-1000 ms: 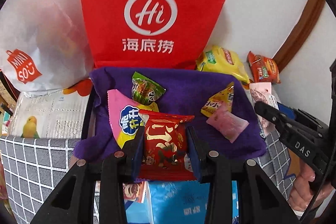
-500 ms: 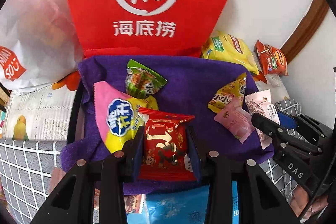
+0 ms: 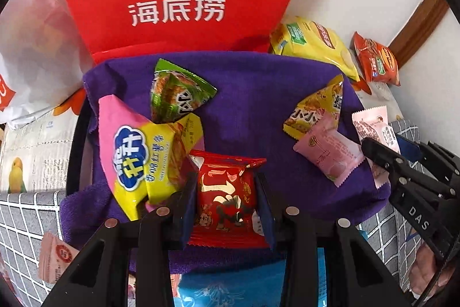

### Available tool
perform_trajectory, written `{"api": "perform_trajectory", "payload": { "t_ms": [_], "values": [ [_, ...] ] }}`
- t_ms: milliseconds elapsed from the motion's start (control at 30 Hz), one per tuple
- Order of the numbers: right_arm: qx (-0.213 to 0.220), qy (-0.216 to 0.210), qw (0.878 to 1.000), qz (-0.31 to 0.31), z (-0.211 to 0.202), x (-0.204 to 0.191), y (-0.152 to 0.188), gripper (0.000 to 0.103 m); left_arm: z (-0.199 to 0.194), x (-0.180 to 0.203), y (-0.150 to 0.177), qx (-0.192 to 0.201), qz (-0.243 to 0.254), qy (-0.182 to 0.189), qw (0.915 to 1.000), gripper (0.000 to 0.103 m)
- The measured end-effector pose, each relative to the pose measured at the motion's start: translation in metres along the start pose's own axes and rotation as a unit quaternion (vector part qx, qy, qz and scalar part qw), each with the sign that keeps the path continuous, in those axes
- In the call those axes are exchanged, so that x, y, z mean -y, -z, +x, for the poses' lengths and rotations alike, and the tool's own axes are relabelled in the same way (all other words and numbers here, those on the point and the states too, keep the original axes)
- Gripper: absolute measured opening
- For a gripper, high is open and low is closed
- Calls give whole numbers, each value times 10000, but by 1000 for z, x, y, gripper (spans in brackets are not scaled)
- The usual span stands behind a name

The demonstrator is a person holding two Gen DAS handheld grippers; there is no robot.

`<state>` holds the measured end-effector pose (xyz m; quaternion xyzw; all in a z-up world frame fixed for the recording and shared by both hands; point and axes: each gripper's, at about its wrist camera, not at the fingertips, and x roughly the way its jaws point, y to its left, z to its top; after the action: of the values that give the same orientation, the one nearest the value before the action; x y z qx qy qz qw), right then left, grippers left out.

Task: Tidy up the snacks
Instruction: 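Lower both packets onto the purple towel and open both tools, then grasp the blue packet with the right tool while the left tool grasps a white printed packet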

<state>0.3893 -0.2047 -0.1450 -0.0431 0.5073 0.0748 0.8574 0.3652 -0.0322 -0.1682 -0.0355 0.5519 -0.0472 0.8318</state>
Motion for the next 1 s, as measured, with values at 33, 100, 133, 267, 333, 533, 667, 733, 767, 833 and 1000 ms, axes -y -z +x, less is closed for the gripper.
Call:
{"api": "perform_trajectory", "payload": {
  "t_ms": [33, 100, 133, 267, 333, 533, 667, 733, 767, 833, 1000],
  "values": [
    [-13, 27, 10000, 10, 1, 1, 0, 34, 1, 2, 0, -10, 22, -4, 10000, 36],
    [-44, 44, 10000, 39, 3, 3, 0, 34, 2, 2, 1, -25, 33, 10, 10000, 36],
    [-53, 43, 10000, 48, 4, 4, 0, 34, 2, 3, 1, -37, 31, 26, 10000, 36],
    [-73, 55, 9999, 70, 5, 6, 0, 35, 6, 5, 1, -93, 50, 32, 9999, 36],
    [-78, 50, 9999, 80, 5, 7, 0, 35, 7, 4, 1, -121, 37, 31, 9999, 36],
    [-58, -68, 9998, 154, 7, 12, 0, 41, 11, -1, 3, -254, -54, 178, 9995, 37],
    [-1, -242, 9994, 254, 4, 13, 0, 51, 6, -5, 5, -224, -105, 317, 9992, 41],
    [36, -320, 9989, 326, 0, 14, -1, 52, -1, -7, 7, -183, -145, 381, 9990, 50],
    [56, -370, 9986, 368, -3, 15, -1, 52, -5, -8, 8, -136, -158, 408, 9990, 52],
    [130, -427, 9982, 412, -10, 16, -2, 52, -17, -9, 11, -33, -193, 400, 9990, 54],
    [437, -522, 9967, 434, -37, 14, -1, 53, -48, -16, 20, 204, -337, 477, 9981, 55]
  ]
}}
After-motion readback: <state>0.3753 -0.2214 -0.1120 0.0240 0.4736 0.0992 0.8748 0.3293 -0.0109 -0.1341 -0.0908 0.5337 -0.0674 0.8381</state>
